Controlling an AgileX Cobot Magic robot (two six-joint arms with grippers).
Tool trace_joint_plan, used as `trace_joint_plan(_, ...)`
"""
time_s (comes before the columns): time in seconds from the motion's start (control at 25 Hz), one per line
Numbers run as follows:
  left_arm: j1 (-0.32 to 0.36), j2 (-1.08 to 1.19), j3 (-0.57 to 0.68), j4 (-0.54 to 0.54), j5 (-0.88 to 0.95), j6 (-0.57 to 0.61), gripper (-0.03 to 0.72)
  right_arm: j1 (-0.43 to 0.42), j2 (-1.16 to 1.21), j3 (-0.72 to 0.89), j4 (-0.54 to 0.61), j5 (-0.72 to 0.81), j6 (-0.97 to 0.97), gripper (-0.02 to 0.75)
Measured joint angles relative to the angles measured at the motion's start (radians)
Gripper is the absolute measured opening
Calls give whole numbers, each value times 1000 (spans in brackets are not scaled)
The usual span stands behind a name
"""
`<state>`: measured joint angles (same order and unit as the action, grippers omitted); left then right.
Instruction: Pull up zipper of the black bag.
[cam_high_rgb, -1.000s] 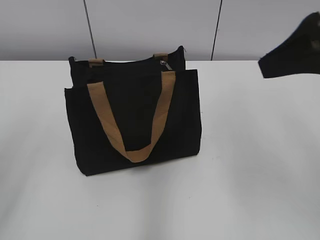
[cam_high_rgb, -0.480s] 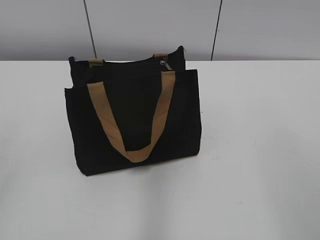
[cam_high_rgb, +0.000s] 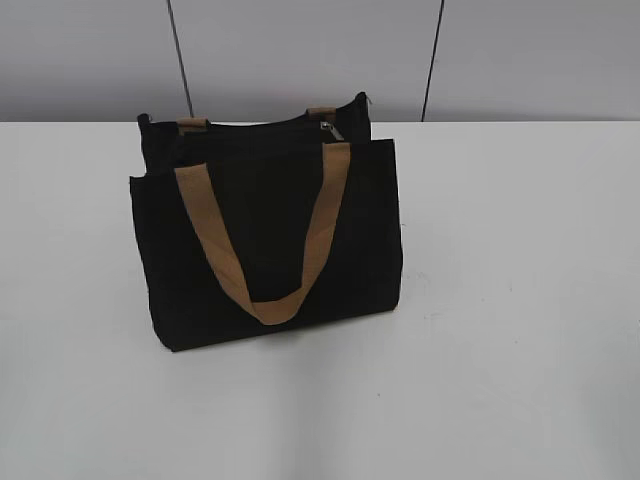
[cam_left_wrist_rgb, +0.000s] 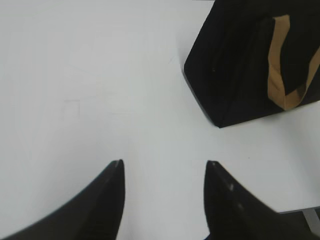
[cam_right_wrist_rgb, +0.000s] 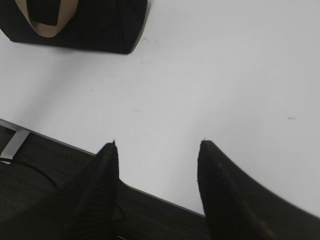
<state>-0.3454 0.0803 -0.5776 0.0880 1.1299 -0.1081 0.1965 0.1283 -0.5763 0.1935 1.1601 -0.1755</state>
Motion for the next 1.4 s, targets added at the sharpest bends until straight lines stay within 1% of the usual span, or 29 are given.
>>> trace_joint_plan(0.16,0,-1,47,-5,-50,2,388,0,-67,56,-23,4,14,402)
trace_joint_plan(0.52,0,-1,50,-5,-67,5,387,0,-87,94,-81,-53,48,402)
trace_joint_plan(1.12,1,-1,50,-5,-69,5,387,0,-87,94,-89,-61,54,402)
trace_joint_plan(1.28,31,-20,50,-5,-69,5,387,-17,-87,94,-89,-61,54,402)
trace_joint_plan(1.4,85,-63,50,-5,-69,5,387,-55,-87,94,-89,-61,54,402)
